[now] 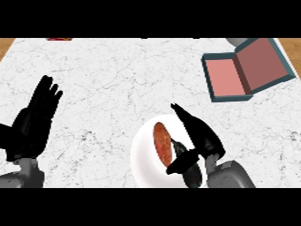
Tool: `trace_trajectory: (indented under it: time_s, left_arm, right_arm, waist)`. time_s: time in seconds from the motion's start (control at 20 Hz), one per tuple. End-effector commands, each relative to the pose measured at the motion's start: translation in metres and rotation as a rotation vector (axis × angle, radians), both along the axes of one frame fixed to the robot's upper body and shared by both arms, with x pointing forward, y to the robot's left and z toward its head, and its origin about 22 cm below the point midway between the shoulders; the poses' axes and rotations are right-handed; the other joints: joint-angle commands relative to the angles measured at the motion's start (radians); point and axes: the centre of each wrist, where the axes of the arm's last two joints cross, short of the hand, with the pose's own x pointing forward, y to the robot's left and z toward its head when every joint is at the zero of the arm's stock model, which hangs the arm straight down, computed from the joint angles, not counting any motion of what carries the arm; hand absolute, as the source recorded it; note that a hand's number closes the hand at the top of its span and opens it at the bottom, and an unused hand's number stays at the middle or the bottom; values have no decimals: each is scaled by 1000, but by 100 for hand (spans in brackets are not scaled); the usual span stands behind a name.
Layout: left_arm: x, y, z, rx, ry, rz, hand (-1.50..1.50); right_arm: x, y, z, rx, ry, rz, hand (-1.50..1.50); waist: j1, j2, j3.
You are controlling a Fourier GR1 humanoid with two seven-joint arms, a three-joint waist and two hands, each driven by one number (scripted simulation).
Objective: Pick the sweet potato from the plate and place it in the cardboard box
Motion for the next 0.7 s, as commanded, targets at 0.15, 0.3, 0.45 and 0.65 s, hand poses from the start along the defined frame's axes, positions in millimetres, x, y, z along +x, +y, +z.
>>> trace_trajectory:
  time_s: [0.15,0.3,0.45,0.65]
  left_arm:
    - [14,0,-3,14,-7,5,0]
    - [4,20,-13,9,-4,4,0]
    - [-9,2,-11,-4,9,-18,0]
    - [4,7,11,10,-7,3,0]
  right_arm:
    - [20,-3,-1,21,38,17,-150]
    - [14,4,-18,-3,44,32,-150]
    - [14,6,-38,-6,32,31,-150]
    - [5,3,-25,9,48,27,-150]
  waist:
    - [0,1,0]
    - [1,1,0]
    - [2,1,0]
    - [-1,0,0]
